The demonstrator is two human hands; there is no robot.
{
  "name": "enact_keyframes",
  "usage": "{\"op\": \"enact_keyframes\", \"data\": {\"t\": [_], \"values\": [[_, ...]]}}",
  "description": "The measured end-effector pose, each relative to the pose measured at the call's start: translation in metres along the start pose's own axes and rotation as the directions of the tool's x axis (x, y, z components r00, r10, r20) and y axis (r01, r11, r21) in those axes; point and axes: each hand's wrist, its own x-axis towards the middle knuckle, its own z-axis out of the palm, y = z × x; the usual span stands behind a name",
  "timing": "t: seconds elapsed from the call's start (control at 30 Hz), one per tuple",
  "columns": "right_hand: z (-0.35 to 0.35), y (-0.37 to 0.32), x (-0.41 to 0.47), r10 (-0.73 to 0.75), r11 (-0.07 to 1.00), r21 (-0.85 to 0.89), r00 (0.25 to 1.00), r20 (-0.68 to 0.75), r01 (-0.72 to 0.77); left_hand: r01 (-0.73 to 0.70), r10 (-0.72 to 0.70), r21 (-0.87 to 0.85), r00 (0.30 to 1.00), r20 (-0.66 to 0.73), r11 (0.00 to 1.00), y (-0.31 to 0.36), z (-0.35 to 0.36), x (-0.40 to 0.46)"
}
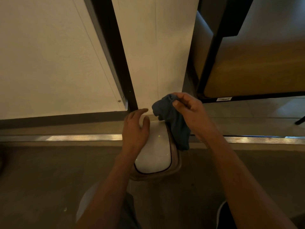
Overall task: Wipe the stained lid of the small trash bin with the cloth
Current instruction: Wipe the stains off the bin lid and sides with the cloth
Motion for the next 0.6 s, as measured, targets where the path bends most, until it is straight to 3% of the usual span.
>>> {"op": "enact_keyframes", "data": {"t": [0.1,0.17,0.37,0.6], "values": [[-0.009,-0.014,-0.003,0.063,0.991,0.119,0.998,0.030,-0.066,0.119,-0.071,-0.428,0.989,0.127,0.896,0.043,-0.005,-0.004],[-0.016,-0.026,-0.004,0.094,0.973,0.210,0.995,0.036,-0.099,0.195,-0.097,-0.574,0.976,0.197,0.795,0.066,-0.006,-0.011],[-0.031,-0.045,-0.011,0.151,0.931,0.336,0.988,-0.012,-0.138,0.063,0.001,-0.597,0.994,0.107,0.800,0.097,0.002,-0.012],[-0.032,-0.021,-0.030,0.328,0.864,0.436,0.939,-0.106,-0.253,0.132,-0.073,-0.592,0.990,0.122,0.795,0.103,0.023,-0.022]]}}
